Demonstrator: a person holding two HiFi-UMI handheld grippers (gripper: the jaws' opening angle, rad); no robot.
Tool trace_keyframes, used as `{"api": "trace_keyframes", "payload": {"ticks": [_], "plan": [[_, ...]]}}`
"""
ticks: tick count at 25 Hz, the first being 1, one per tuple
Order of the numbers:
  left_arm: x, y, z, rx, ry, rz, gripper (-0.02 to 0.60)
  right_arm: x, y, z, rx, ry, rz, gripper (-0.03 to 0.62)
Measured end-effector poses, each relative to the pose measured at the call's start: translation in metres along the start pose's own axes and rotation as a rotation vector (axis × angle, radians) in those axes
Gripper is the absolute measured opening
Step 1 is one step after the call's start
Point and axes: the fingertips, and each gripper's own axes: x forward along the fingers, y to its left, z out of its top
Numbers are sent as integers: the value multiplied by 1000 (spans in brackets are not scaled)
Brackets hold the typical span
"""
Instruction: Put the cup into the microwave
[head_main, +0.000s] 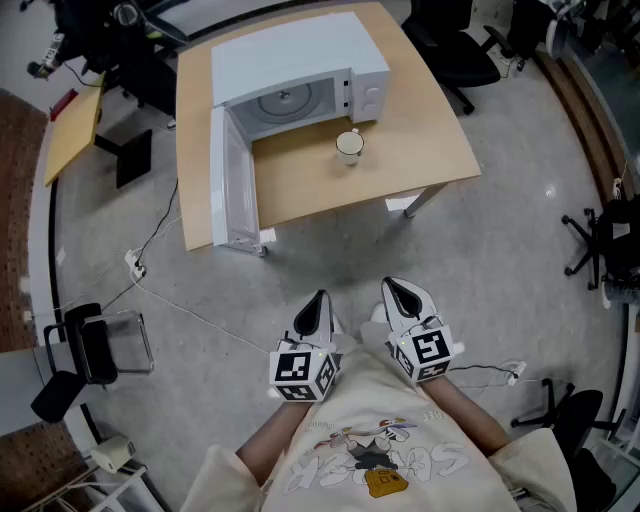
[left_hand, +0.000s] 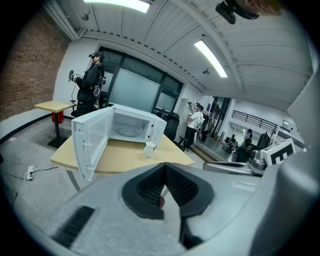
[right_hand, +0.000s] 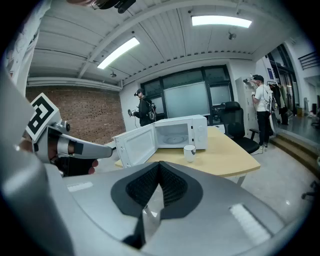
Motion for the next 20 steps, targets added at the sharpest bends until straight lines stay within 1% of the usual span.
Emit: {"api": "trace_keyframes", "payload": {"ticks": [4,9,14,16,17,18,20], "plan": [[0,11,10,12,-24,-7,5,11,4,6,5,-28,-12,5],[-11,24,14,10,-33,-13,5,16,19,7,-1,-33,-20,5],[-16,49,10,-29,-30,-17,5,26,36,2,3,-34,-21,5],[-14,52,10,-26,-30,-31,5,29,42,2,4,-45,-8,6],[-10,51,12,-21,-29,-40,5,32,41,5,4,-50,0,31],[-4,50,14,-16,-27,-47,5,36,38,8,8,-53,6,89],[9,48,17,-13,-19,-53,5,45,27,13,21,-56,8,125]]}}
